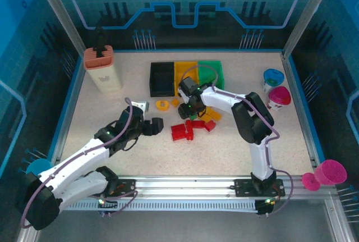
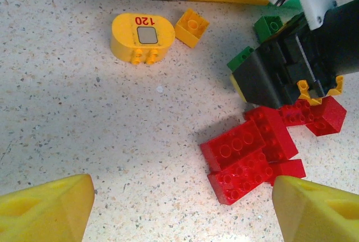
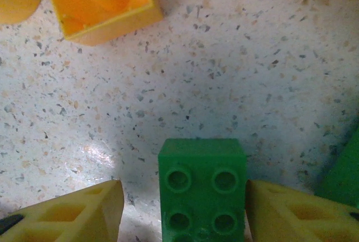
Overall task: Sort the legos into containers by color
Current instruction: Pick up the lego from the center of the table.
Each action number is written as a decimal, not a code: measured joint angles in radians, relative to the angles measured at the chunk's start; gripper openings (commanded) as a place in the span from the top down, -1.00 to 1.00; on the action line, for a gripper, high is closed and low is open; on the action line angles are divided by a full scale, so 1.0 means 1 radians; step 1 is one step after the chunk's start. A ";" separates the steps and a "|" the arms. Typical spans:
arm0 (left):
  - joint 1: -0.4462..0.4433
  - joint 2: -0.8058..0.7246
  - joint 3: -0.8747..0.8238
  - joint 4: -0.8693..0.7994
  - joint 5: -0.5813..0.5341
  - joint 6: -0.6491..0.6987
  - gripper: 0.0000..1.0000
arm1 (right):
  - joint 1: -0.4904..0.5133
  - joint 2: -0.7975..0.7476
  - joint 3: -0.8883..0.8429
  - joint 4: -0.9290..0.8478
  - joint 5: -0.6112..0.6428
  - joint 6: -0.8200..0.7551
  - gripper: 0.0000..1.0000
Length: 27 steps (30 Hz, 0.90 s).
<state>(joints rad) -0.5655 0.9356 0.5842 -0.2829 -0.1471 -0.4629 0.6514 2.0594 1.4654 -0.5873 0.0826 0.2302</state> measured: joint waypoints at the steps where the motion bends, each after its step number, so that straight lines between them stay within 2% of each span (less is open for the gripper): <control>1: 0.000 -0.004 -0.001 0.000 -0.003 -0.002 -0.67 | 0.003 0.003 0.003 -0.005 0.006 0.000 -0.16; 8: 0.000 -0.017 -0.011 -0.007 -0.014 -0.003 -0.67 | 0.012 0.017 0.016 -0.033 0.043 -0.007 0.21; 11: 0.000 -0.023 -0.011 -0.009 -0.018 -0.003 -0.67 | 0.015 0.017 0.018 -0.042 0.057 -0.006 0.31; 18: 0.000 -0.034 -0.011 -0.024 -0.025 -0.003 -0.66 | 0.022 0.002 0.027 -0.056 0.068 -0.006 0.36; 23: 0.000 -0.048 -0.011 -0.027 -0.026 -0.003 -0.66 | 0.008 -0.106 0.027 -0.053 0.066 -0.005 0.40; 27: 0.000 -0.068 -0.023 -0.026 -0.026 -0.003 -0.65 | -0.054 -0.203 0.029 -0.031 0.067 0.004 0.39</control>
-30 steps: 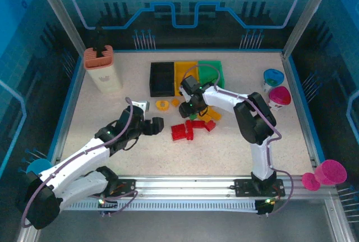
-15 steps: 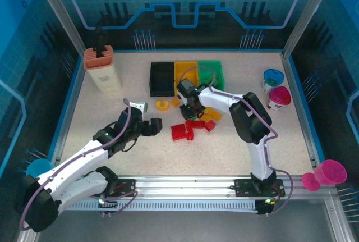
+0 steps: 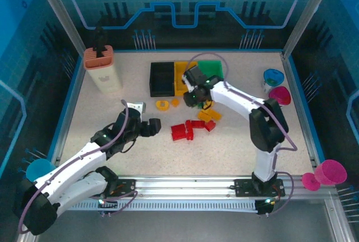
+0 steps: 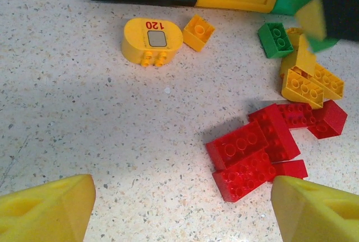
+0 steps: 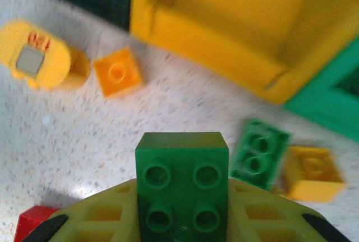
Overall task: Sort the legos into containers by color
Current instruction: Pick up the lego from the center of the table, then place the lego in the container.
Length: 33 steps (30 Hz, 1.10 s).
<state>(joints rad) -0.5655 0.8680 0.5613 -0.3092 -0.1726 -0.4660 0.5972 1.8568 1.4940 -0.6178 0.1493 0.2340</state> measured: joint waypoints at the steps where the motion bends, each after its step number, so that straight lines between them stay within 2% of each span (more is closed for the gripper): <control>1: 0.000 -0.008 -0.006 0.000 0.000 0.000 -0.65 | -0.025 -0.017 0.000 0.006 0.001 0.002 0.39; 9: 0.000 -0.050 -0.053 -0.001 0.000 -0.008 -0.64 | -0.212 -0.008 0.094 -0.005 -0.009 0.027 0.38; 14: 0.000 -0.060 -0.056 -0.005 0.000 -0.009 -0.64 | -0.253 0.099 0.259 -0.031 -0.011 0.027 0.37; 20: 0.000 -0.071 -0.057 -0.009 0.000 -0.025 -0.64 | -0.264 0.230 0.408 -0.073 0.009 0.031 -0.05; 21: 0.000 -0.074 -0.058 -0.009 0.000 -0.027 -0.64 | -0.265 0.243 0.420 -0.079 0.014 0.031 -0.19; 22: 0.000 -0.076 -0.060 -0.009 0.000 -0.029 -0.63 | -0.265 0.249 0.426 -0.084 0.021 0.033 -0.30; 24: 0.000 -0.078 -0.060 -0.013 0.000 -0.031 -0.63 | -0.264 0.249 0.425 -0.089 0.032 0.037 -0.34; 26: 0.000 -0.079 -0.060 -0.015 0.000 -0.032 -0.63 | -0.264 0.237 0.405 -0.071 0.040 0.042 -0.34; 33: 0.000 -0.079 -0.060 -0.018 0.000 -0.033 -0.63 | -0.216 0.076 0.178 -0.022 0.050 0.041 -0.25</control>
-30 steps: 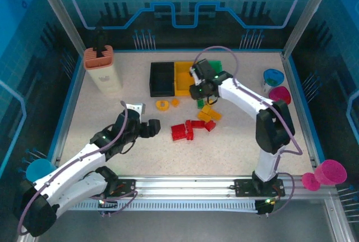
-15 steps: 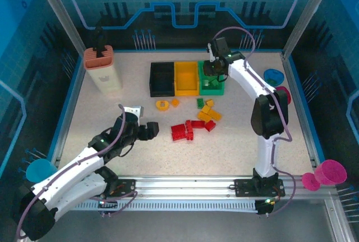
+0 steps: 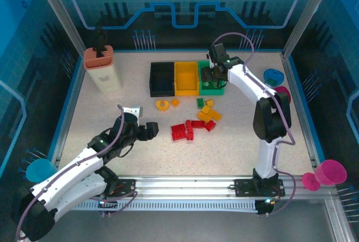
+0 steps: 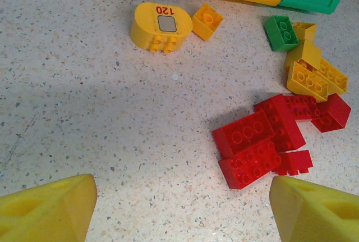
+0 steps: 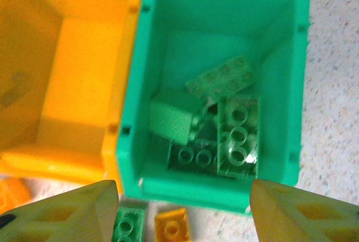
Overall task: Sort the legos into containers by color
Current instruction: Place the lego in the container, then pick up the lego from the center of the table.
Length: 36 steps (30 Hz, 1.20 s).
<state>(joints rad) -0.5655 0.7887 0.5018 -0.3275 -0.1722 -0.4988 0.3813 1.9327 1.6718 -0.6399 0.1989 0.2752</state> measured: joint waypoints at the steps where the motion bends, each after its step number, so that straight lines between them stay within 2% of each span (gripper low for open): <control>1: 0.000 0.000 0.000 0.000 0.000 0.000 -0.63 | 0.013 -0.022 -0.027 0.006 -0.001 0.000 -0.24; 8: 0.000 0.012 -0.002 0.015 0.003 0.000 -0.63 | 0.122 -0.101 -0.198 0.041 -0.025 0.013 -0.25; 12: 0.000 0.015 -0.015 0.020 0.004 -0.001 -0.64 | 0.142 -0.097 -0.241 0.042 -0.035 0.033 -0.25; 24: 0.000 0.000 -0.029 0.018 0.004 -0.002 -0.65 | 0.142 0.061 -0.194 0.058 -0.042 0.068 -0.26; 36: 0.000 -0.018 -0.034 0.018 0.004 -0.001 -0.65 | 0.142 0.130 -0.153 0.066 -0.019 0.080 -0.22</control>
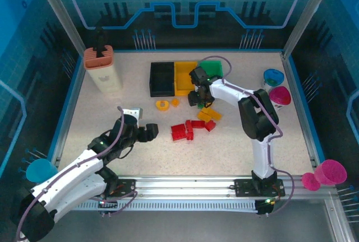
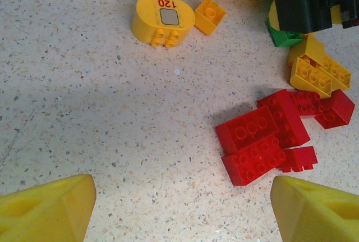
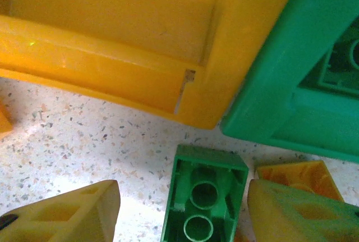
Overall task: Sort the legos into containers by color
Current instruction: Pick up the lego from the center of the table.
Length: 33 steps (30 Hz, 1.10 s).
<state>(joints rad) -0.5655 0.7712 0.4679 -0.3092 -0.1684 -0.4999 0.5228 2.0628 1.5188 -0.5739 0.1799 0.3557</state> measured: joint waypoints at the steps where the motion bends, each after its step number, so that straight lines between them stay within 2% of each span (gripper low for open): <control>1: 0.000 0.000 0.000 0.000 0.000 0.000 -0.65 | 0.000 0.003 0.002 0.002 0.001 0.000 -0.22; 11: 0.000 0.000 0.000 0.000 0.000 0.000 -0.64 | 0.003 0.008 0.001 0.008 0.020 0.004 -0.18; 18: 0.000 0.000 0.000 0.000 0.000 0.000 -0.65 | 0.043 0.016 0.001 0.005 0.076 0.007 -0.20; 25: 0.000 0.000 0.000 0.000 0.000 0.000 -0.65 | 0.066 0.056 0.004 -0.008 0.066 0.018 -0.16; 28: 0.000 -0.002 0.000 0.000 0.000 0.000 -0.64 | 0.066 0.055 0.007 -0.011 0.063 0.025 -0.06; 33: 0.000 -0.006 0.000 0.000 0.000 0.000 -0.64 | 0.071 0.054 0.006 -0.005 0.043 0.033 0.30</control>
<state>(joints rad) -0.5655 0.7654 0.4679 -0.3092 -0.1684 -0.4999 0.5938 2.1170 1.5249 -0.5785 0.2234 0.3889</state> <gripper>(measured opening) 0.823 0.396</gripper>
